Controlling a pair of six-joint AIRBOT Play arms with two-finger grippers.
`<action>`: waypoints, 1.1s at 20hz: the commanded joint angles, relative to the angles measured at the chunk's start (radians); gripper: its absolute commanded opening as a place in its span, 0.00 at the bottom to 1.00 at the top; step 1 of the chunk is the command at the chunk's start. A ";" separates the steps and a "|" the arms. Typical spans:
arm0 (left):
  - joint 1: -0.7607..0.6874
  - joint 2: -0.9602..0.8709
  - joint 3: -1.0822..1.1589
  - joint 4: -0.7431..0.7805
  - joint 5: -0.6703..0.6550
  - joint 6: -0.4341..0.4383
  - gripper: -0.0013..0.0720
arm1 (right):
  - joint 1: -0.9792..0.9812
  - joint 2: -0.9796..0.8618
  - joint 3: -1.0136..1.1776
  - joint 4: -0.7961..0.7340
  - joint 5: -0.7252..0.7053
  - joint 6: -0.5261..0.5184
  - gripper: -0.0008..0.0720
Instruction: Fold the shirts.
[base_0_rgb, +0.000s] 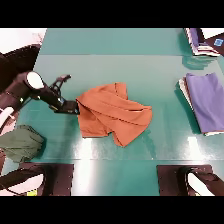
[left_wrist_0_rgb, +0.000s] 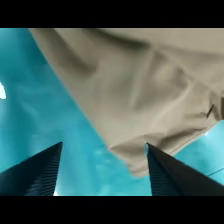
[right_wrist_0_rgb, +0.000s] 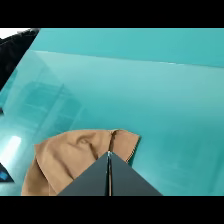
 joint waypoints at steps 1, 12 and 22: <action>0.011 0.004 -0.171 -0.151 0.117 0.034 0.84 | 0.001 -0.024 -0.001 0.002 0.011 0.000 0.03; 0.011 0.004 -0.255 -0.230 0.183 0.093 0.29 | 0.001 -0.057 -0.001 0.008 0.014 0.000 0.03; 0.011 0.055 -0.098 0.026 0.175 0.043 0.05 | 0.000 -0.016 -0.126 -0.106 0.175 0.045 0.03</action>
